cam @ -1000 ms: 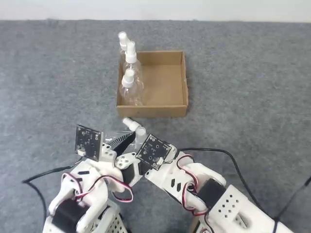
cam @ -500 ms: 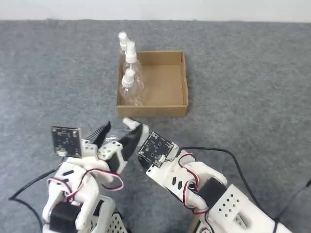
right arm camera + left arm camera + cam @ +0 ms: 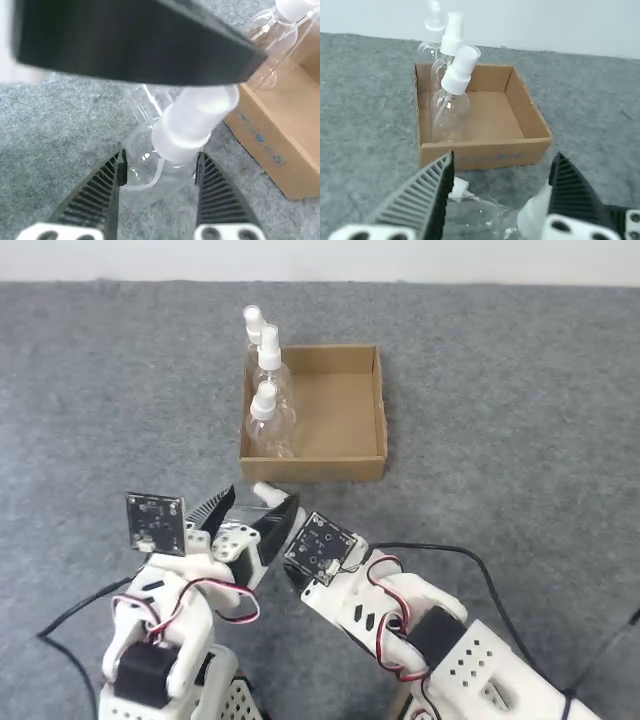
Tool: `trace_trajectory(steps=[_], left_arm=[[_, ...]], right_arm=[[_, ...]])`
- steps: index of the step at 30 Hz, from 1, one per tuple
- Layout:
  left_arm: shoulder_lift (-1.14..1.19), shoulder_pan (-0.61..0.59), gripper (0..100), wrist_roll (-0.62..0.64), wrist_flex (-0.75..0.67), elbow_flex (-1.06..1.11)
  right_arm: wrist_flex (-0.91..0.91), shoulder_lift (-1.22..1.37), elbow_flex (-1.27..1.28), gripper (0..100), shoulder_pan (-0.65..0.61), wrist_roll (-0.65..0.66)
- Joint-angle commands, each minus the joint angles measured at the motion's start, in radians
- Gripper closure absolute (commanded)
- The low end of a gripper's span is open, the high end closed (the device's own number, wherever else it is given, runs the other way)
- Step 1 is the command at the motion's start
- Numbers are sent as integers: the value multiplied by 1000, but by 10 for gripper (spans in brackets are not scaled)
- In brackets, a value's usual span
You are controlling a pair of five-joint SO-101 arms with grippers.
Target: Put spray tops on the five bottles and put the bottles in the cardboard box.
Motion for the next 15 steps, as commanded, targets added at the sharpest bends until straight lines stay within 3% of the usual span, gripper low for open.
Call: trace_trajectory(steps=[1,8,15], left_arm=[[-12,11,710,-52,77,4],[-12,2,710,-54,123,-107],[-12,-91,710,18,46,-174]], right_arm=[[-15,-1,-18,937,18,-11],[-15,-1,-20,937,19,-11],[-15,-1,-18,937,19,-11]])
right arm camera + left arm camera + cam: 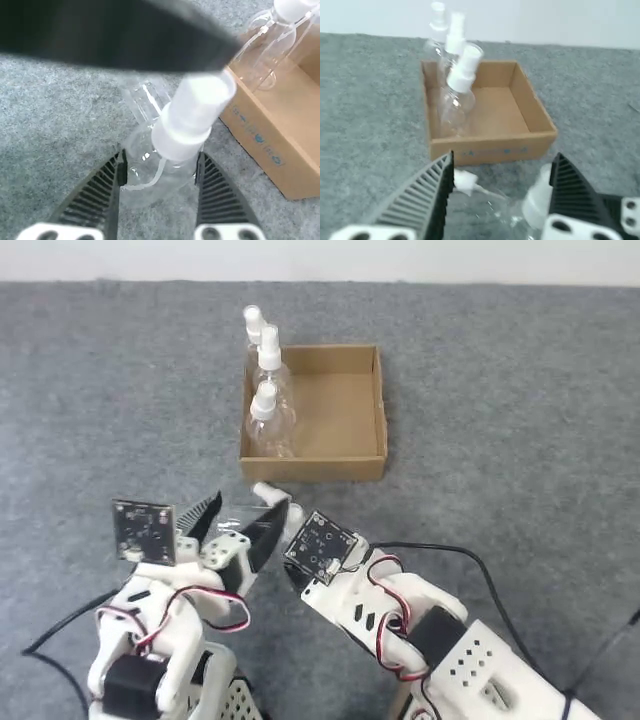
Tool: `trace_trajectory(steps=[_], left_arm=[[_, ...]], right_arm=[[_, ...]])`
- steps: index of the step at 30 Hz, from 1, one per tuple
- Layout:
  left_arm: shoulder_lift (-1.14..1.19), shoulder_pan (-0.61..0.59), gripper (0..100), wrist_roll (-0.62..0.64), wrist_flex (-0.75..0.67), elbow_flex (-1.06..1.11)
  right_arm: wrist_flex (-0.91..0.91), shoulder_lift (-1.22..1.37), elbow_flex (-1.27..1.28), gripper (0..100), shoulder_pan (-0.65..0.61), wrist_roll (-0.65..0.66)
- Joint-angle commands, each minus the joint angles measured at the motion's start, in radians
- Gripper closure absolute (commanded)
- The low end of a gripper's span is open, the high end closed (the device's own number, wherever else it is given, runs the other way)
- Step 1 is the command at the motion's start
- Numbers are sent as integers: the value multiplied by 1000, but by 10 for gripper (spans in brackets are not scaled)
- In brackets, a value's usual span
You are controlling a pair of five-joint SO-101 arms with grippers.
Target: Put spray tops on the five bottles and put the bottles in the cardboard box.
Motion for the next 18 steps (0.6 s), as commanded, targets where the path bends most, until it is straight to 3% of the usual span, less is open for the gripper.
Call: trace_trajectory(steps=[1,12,18], left_arm=[[-15,-44,710,51,-60,-54],[-15,-253,710,305,-150,-53],[-15,-304,710,408,-241,33]], right_arm=[[-15,-1,-18,937,19,-8],[-13,-1,-23,937,21,-8],[2,-2,-44,937,24,-6]])
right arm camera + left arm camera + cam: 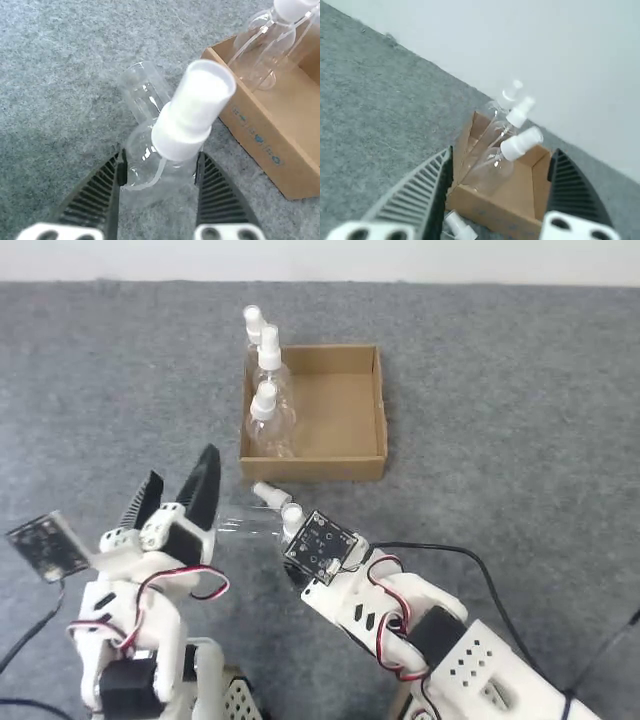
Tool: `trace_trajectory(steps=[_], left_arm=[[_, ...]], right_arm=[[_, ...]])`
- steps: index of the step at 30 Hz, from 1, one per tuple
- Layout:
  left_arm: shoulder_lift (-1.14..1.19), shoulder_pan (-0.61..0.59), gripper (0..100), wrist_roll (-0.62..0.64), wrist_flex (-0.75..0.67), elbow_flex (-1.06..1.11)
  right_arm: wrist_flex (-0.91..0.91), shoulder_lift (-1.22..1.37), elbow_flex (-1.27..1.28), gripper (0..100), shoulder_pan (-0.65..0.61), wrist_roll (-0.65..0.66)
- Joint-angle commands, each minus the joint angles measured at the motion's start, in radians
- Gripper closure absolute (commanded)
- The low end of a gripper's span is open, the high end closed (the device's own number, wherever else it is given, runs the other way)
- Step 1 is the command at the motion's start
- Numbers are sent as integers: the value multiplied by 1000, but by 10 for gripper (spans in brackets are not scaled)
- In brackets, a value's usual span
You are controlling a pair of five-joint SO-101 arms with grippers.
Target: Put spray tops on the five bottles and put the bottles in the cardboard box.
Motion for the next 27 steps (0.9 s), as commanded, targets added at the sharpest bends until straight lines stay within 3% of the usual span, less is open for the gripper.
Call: trace_trajectory(steps=[1,12,27], left_arm=[[-15,-18,710,83,-81,50],[-15,-92,710,126,-345,303],[-15,-91,710,121,-353,332]], right_arm=[[16,-2,-49,937,33,-6],[119,-2,-190,937,93,-6],[191,10,-497,954,200,3]])
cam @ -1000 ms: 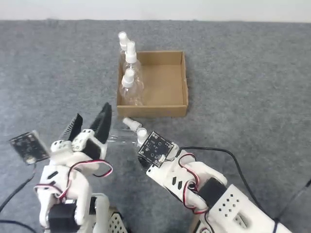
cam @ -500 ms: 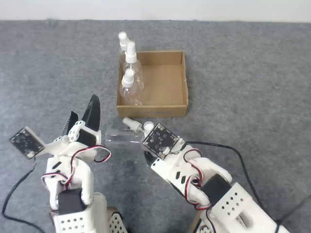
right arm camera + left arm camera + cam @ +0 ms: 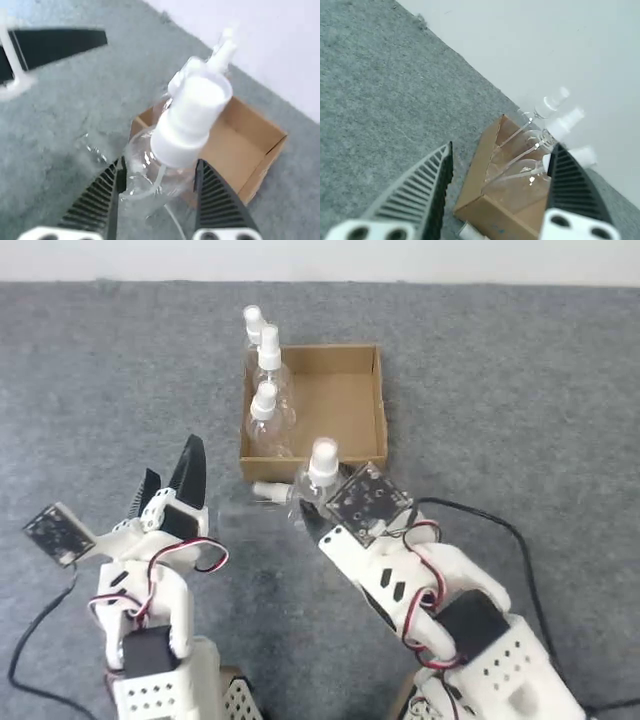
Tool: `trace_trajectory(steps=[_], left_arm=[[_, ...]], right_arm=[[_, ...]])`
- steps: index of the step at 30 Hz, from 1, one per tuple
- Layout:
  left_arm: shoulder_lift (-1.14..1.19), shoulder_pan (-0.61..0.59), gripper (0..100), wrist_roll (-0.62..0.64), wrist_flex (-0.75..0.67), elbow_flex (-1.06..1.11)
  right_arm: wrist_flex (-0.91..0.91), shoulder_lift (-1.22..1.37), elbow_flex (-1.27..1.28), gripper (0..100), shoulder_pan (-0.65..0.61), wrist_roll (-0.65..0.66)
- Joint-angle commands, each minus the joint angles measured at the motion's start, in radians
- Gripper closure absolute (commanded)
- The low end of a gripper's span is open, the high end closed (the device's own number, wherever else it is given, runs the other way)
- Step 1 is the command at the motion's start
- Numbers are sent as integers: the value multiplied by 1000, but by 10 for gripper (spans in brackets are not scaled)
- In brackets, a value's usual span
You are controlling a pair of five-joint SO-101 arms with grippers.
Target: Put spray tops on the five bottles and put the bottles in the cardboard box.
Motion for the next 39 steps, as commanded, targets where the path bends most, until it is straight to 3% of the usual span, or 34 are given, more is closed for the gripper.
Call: trace_trajectory(steps=[1,9,25,39], left_arm=[[-17,-5,710,5,-34,-10],[-17,-5,710,5,-31,-8],[-17,-6,710,3,-34,2],[-17,-6,710,3,-34,5]], right_arm=[[13,8,-140,957,36,3],[7,90,-305,955,117,3],[-341,628,-482,956,266,3],[-384,1109,-818,955,308,3]])
